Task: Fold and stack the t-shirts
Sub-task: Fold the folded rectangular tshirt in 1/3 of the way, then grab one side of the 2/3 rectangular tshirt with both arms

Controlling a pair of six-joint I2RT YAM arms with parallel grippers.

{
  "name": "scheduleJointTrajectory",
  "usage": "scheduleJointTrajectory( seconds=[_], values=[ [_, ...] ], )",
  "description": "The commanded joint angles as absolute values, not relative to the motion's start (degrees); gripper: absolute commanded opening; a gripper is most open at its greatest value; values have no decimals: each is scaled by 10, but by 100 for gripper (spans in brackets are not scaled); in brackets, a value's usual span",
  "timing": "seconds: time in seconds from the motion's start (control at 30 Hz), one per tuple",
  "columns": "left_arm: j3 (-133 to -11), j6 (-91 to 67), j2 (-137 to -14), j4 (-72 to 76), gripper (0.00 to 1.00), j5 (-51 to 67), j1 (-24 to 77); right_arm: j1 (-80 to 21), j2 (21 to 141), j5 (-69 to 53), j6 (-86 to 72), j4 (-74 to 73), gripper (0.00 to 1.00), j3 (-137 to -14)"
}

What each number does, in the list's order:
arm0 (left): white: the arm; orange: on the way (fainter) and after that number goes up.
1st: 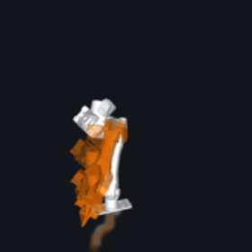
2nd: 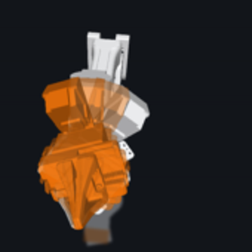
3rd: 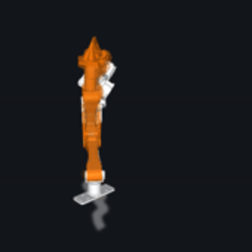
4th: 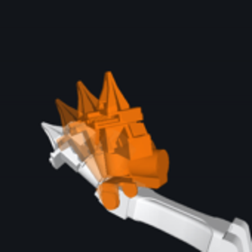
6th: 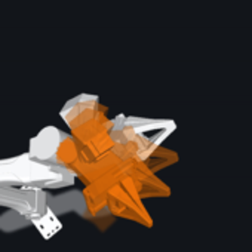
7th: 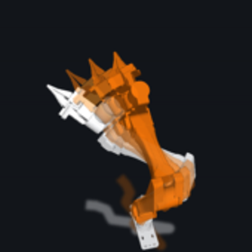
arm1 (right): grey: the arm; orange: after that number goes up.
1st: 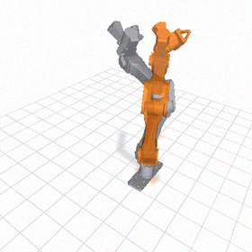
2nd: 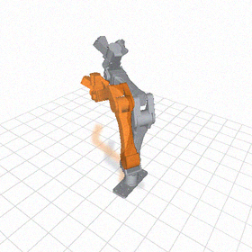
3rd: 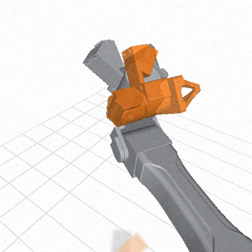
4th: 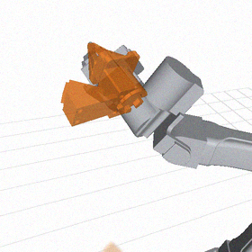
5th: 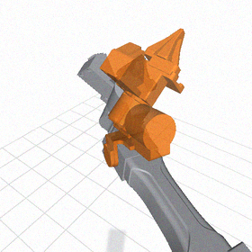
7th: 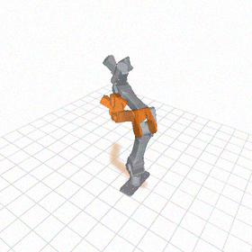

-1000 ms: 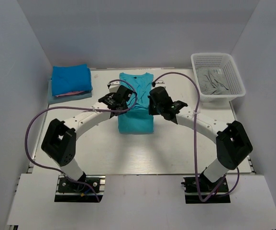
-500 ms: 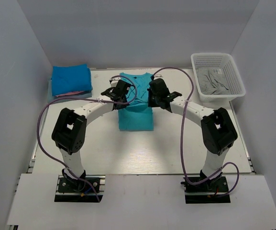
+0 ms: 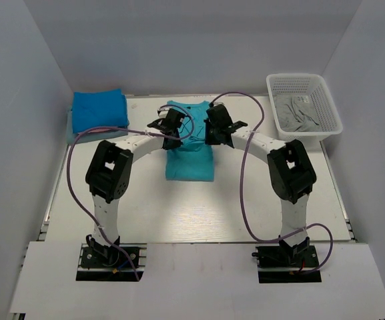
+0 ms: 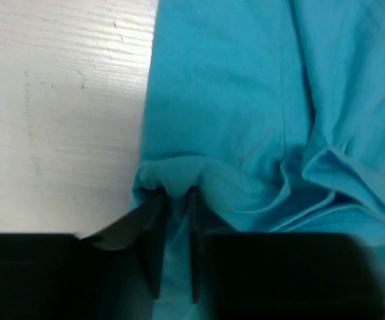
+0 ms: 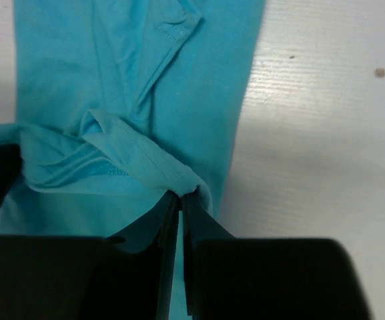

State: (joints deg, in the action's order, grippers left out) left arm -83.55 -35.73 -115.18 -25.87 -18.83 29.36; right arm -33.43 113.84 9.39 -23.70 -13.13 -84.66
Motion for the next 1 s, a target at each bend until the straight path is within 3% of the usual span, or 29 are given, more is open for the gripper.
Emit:
scheduleJointTrajectory(
  seconds=[0.0,0.03,0.07,0.17,0.3,0.33,0.37,0.43,0.67,0.83,0.97],
  values=[
    [-882,-376,-1166,-271,33,-203,278,-318,1164,101,-245,-128,14,-886],
    [-902,-376,-1174,-271,50,-209,271,-316,1172,98,-248,-124,23,-892],
    [-917,-376,-1195,-259,78,-218,260,-305,1196,108,-245,-120,26,-930],
    [-1085,-376,-1263,-305,92,-229,232,-284,1239,134,-223,-125,46,-1015],
    [-1234,-371,-1318,-401,96,-221,210,-275,1225,136,-205,-136,57,-1046],
    [-1235,-371,-1309,-412,99,-230,210,-275,1212,133,-201,-132,63,-1017],
    [-1180,-371,-1292,-412,99,-230,210,-277,1197,125,-198,-123,79,-971],
    [-1089,-371,-1241,-374,99,-214,210,-276,1137,103,-196,-89,90,-901],
    [-663,-376,-978,-200,99,-72,233,-280,975,-67,-261,-59,90,-671],
    [-536,-381,-905,-190,99,8,246,-281,899,-118,-304,-37,90,-519],
    [-495,-376,-894,-168,99,40,269,-282,891,-157,-328,-8,90,-479]
  ],
)
